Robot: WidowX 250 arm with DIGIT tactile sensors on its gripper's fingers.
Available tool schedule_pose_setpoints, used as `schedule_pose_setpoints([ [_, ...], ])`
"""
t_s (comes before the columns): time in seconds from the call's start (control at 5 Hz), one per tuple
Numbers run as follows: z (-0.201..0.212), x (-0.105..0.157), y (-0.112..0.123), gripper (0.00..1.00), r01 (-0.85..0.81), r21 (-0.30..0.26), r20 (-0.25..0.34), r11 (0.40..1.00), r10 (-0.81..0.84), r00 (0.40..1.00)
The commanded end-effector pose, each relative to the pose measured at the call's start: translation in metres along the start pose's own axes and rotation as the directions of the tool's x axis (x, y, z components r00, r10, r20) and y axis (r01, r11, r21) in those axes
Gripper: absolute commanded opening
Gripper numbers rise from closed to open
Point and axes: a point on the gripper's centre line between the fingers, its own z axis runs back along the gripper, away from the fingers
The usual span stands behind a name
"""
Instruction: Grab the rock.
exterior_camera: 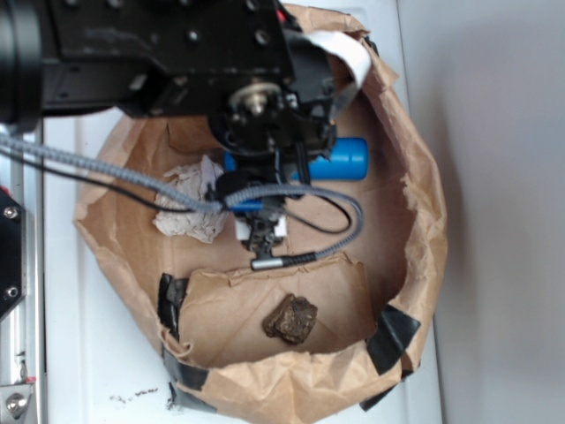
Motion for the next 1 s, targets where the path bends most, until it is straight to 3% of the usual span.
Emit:
schedule_pose_setpoints([
  [0.0, 0.01, 0.005, -0.033, 1.0, 0.257, -0.111, 0.134, 0.96, -0.242, 0.961],
  [0.4, 0.01, 0.005, -0.033, 1.0, 0.257, -0.111, 0.134, 0.96, -0.242, 0.961],
  [0.6, -0.028, 0.011, -0.059, 1.0, 0.415, -0.151, 0.142, 0.897, -0.396, 0.907],
  [0.8, -0.042, 0.014, -0.076, 1.0, 0.472, -0.169, 0.154, 0.865, -0.449, 0.88],
])
